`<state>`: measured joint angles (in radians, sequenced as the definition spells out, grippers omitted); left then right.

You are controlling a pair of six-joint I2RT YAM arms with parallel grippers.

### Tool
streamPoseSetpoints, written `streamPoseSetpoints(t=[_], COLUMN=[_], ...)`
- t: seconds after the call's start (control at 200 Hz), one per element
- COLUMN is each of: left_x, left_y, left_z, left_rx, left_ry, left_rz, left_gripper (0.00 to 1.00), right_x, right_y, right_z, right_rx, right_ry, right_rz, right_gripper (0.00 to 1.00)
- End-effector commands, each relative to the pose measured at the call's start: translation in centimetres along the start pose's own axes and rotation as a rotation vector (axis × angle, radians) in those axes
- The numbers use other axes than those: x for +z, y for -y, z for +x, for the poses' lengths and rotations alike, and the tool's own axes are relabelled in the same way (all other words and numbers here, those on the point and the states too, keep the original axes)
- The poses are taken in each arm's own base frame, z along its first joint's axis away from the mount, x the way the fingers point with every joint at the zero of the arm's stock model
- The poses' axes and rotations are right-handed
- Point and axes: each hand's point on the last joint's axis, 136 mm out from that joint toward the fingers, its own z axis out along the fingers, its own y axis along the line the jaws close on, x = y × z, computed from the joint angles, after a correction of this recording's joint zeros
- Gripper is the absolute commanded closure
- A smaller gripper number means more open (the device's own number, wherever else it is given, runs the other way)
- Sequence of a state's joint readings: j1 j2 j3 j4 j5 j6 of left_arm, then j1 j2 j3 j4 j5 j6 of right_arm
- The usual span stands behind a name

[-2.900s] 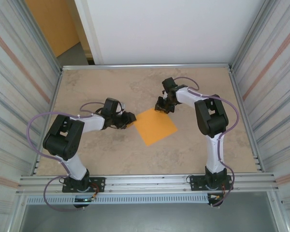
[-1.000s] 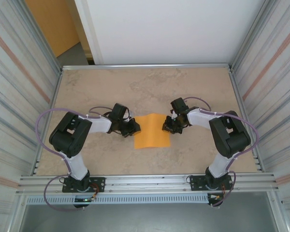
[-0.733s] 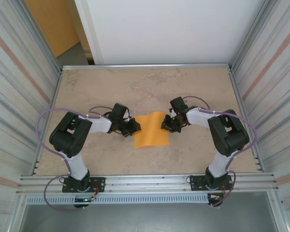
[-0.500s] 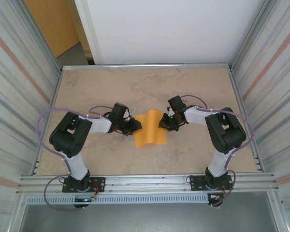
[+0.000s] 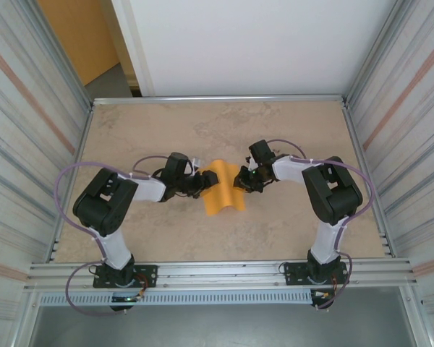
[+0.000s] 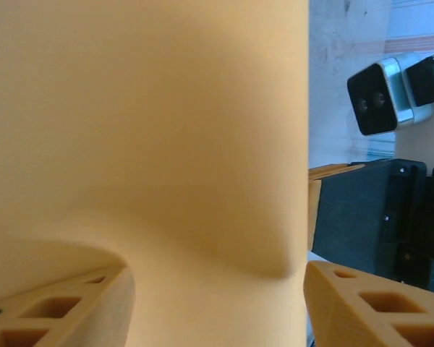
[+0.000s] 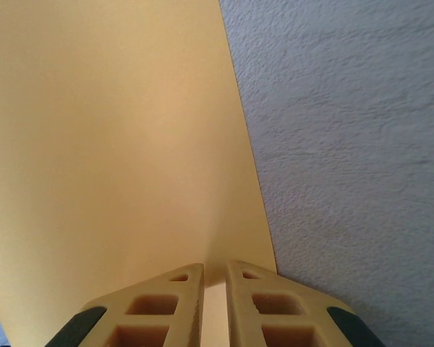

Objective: Fold a paper plane with a square sheet of paper (pick it up from the middle)
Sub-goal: First fold in half a square sheet of paper at the center of the table.

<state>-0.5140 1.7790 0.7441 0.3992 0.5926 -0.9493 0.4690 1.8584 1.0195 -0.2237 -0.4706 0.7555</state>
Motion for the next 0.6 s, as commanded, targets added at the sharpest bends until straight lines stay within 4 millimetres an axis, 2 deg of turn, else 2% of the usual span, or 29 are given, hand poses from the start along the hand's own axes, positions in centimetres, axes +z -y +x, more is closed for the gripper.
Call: streamPoseSetpoints(t=[0.0,0.1,0.336,0.591], left_x=[-0.1,-0.3,-0.6,-0.4], left_y=[-1.1,-1.4,-2.8,-3.6], left_z=[1.0,1.2,2.0,2.4], left_rx=[-0.003,-0.009,-0.036,-0.058], left_ry=[-0.011,-0.021,-0.053,-0.088], left_rz=[-0.031,-0.053,-0.129,-0.176], left_gripper=[0.31,0.27,0.27,0.35], right_x=[1.2,1.7,3.0,2.5], right_y=[0.7,-0.3,-1.7,-2.5], right_z=[1.3,1.9,2.8,2.7], right_rx=[0.021,-0.002,-0.012,-0.025], right_ry=[-0.053,-0.070,-0.096,-0.085], right_rz=[0.038,0.025,-0.005,-0.027], right_gripper=[0.83,0.82,0.82,0.82])
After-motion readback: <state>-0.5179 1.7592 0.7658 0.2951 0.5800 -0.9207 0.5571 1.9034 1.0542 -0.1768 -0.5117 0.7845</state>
